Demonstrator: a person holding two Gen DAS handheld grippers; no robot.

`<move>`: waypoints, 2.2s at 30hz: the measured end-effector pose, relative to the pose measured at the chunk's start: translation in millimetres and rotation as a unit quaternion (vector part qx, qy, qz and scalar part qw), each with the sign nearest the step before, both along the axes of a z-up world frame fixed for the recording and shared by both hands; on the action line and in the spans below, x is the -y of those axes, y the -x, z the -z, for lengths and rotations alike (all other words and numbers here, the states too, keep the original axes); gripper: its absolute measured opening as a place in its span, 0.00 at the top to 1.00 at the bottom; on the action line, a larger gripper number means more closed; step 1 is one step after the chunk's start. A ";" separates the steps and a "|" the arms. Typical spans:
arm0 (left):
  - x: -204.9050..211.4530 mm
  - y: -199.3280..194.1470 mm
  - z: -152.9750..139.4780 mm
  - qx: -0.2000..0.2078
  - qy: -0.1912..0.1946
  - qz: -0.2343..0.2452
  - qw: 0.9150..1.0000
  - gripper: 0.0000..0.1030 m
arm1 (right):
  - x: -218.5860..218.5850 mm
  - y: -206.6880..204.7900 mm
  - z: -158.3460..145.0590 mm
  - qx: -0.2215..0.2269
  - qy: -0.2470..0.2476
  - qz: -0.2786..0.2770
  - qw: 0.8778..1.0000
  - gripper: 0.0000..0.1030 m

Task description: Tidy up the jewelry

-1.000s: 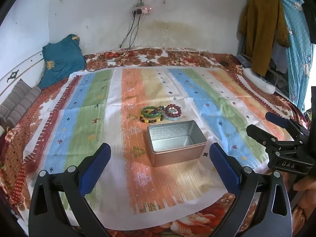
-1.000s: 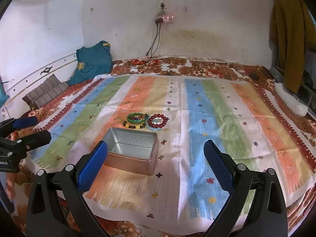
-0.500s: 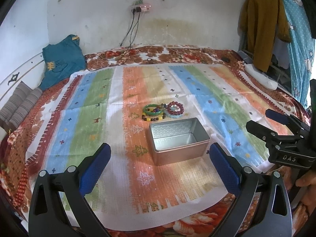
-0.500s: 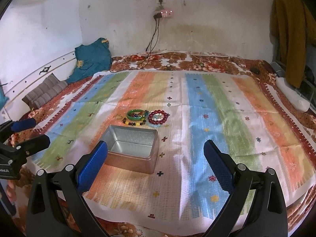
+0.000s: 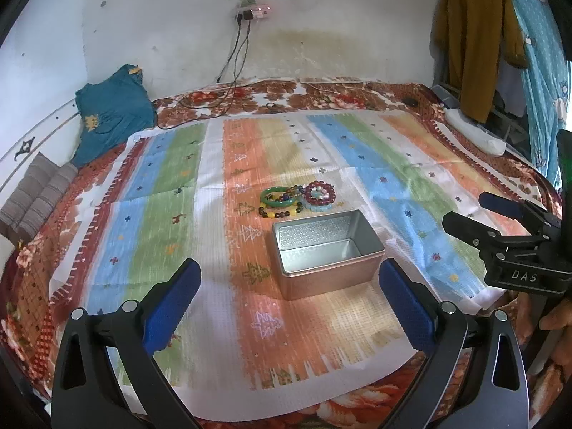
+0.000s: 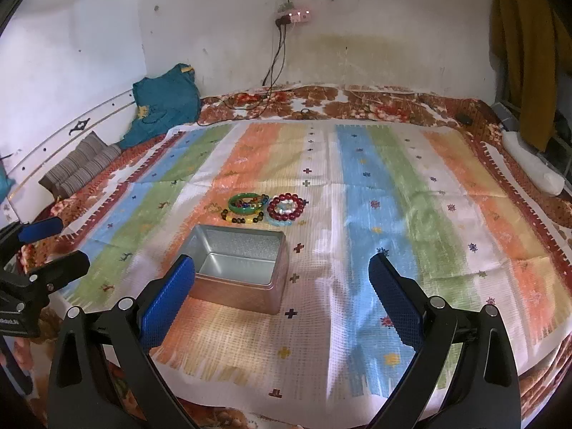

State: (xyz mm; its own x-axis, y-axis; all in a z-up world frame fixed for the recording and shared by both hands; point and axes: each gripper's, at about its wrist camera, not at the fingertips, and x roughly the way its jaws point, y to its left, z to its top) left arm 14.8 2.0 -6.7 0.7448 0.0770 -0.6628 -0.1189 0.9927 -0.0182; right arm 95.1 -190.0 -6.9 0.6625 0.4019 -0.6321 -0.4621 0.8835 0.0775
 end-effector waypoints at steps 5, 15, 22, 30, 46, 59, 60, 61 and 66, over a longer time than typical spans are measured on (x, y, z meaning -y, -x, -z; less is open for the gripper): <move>0.5 -5.7 0.2 -0.003 -0.006 0.001 1.000 0.05 | -4.8 -4.5 -0.6 -0.002 0.008 -0.004 1.000 0.04; 4.0 -28.3 2.2 -0.018 -0.031 0.008 0.999 0.05 | -17.6 -17.5 -2.8 0.003 0.035 -0.006 0.999 0.04; -6.5 -53.4 1.7 -0.029 -0.031 -0.005 0.999 0.05 | -20.0 -32.0 -3.0 -0.005 0.037 -0.004 0.999 0.04; -8.0 -76.1 9.7 -0.057 -0.051 0.007 0.997 0.05 | -20.2 -54.9 -1.4 -0.031 0.028 0.001 0.999 0.04; -13.2 -112.1 21.4 -0.082 -0.059 0.009 0.995 0.05 | -35.5 -84.4 6.2 -0.036 0.062 -0.001 0.997 0.04; -20.9 -144.8 38.3 -0.108 -0.077 0.009 0.991 0.05 | -44.2 -124.1 15.1 -0.053 0.074 0.017 0.996 0.04; -22.2 -147.0 40.8 -0.111 -0.077 0.008 0.991 0.05 | -45.2 -128.7 16.2 -0.056 0.073 0.018 0.996 0.04; -24.1 -151.3 44.8 -0.118 -0.078 0.007 0.990 0.05 | -46.0 -132.0 17.1 -0.059 0.073 0.018 0.995 0.04; -31.0 -162.3 56.2 -0.132 -0.086 0.005 0.987 0.05 | -52.6 -145.0 24.8 -0.073 0.077 0.014 0.994 0.04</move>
State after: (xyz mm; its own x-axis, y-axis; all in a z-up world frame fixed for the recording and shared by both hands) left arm 177.1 33.0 -62.9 0.5483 0.1996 -0.8121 -0.0875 0.9795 0.1816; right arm 240.1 -137.4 -31.7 0.5689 0.2752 -0.7750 -0.4307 0.9025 0.0043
